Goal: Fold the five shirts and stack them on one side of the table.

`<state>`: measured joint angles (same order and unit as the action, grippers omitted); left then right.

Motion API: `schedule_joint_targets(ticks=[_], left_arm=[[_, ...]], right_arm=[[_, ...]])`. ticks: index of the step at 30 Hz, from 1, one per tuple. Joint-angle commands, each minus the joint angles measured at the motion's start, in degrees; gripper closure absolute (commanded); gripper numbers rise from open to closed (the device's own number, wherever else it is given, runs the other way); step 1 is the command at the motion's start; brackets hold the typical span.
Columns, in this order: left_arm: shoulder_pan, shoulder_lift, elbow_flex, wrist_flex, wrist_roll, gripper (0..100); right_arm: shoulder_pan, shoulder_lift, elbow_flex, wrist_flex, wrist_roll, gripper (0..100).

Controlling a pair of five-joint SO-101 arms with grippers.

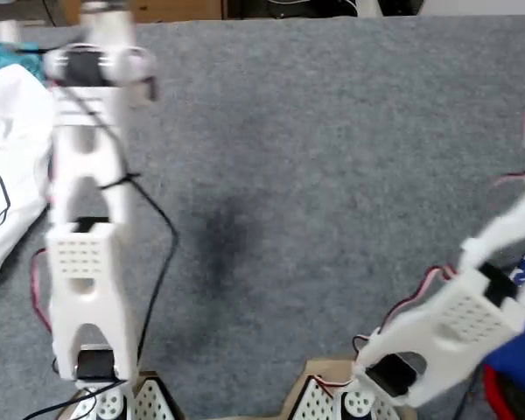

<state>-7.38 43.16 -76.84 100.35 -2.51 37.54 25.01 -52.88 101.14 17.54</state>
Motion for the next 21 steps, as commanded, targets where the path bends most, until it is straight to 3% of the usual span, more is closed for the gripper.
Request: schedule_joint_targets(ticks=[1, 11, 16, 21], left_arm=[[-12.3, -6.0, -0.7, 0.5, -0.3, 91], [-41.2, -13.3, 13.4, 0.4, -8.5, 91], [-45.2, -11.6, 19.0, -0.4, -9.1, 79], [-47.1, -4.3, 20.7, -3.9, -7.2, 72]], right_arm=[[-12.4, -6.5, 1.7, 1.1, -5.5, 73.0], [-53.0, -7.0, 15.4, 0.7, -20.0, 72.9], [-67.0, -7.0, 15.0, -0.1, -21.2, 72.8], [-72.4, -6.3, 15.4, -1.8, -23.1, 72.8]])
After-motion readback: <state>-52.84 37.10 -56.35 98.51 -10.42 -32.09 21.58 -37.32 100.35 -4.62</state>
